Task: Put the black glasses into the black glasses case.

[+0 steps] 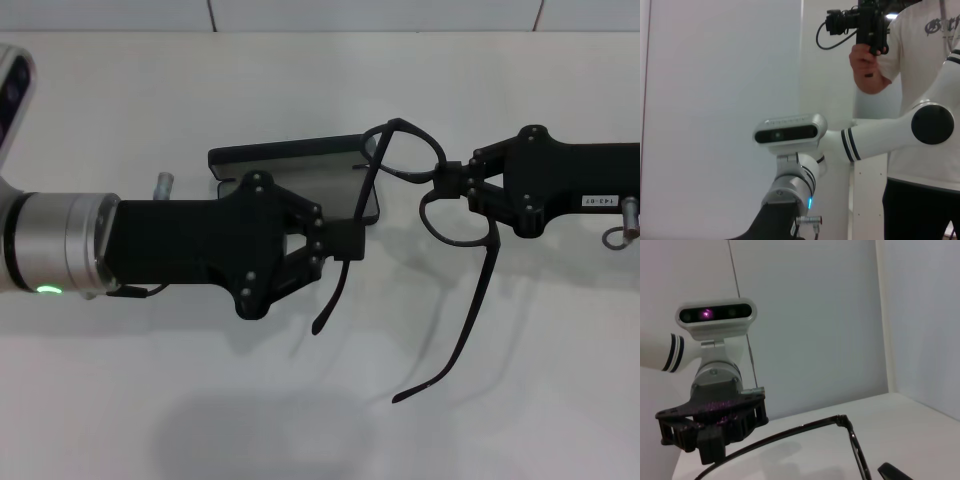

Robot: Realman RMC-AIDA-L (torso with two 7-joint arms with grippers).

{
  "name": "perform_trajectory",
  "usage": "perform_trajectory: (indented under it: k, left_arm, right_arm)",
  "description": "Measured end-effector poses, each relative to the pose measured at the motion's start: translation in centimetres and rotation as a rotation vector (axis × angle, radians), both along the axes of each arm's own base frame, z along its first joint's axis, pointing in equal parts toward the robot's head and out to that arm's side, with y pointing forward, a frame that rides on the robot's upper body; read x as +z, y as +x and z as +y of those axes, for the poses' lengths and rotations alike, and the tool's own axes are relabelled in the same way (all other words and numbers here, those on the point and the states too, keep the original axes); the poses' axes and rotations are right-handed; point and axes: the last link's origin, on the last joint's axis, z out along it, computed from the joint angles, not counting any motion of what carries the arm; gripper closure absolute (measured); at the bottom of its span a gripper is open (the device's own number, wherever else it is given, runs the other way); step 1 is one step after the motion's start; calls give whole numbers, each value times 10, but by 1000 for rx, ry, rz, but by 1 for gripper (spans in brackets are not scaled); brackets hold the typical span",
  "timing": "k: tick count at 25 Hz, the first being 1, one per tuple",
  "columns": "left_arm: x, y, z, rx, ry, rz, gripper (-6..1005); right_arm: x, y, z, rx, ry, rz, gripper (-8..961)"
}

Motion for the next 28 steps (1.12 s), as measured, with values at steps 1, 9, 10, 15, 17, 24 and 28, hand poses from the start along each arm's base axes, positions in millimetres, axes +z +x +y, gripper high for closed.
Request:
perform_trajectory:
  k: [1, 9, 10, 15, 17, 24, 28]
  left_arm:
    - [0, 0, 0, 0, 3, -7, 1000]
    - [0, 4, 2, -14, 36, -44, 999]
    - [0, 4, 2, -15, 37, -45, 998]
    - [-4, 7, 3, -33, 49, -66, 997]
    - [-5, 8, 3, -41, 58, -68, 997]
    - [-14, 13, 8, -58, 75, -78, 995]
    - [-15, 16, 10, -63, 88, -83, 995]
  right_arm:
    - [0, 0, 0, -1, 0, 4, 899]
    - [0, -1, 1, -21, -5, 40, 898]
    - [0, -2, 1, -23, -7, 45, 898]
    - [-1, -3, 0, -38, -12, 73, 898]
    - [-3, -5, 0, -48, -25, 102, 898]
    - [-7, -11, -4, -47, -76, 153, 898]
    - [-10, -14, -6, -44, -100, 167, 898]
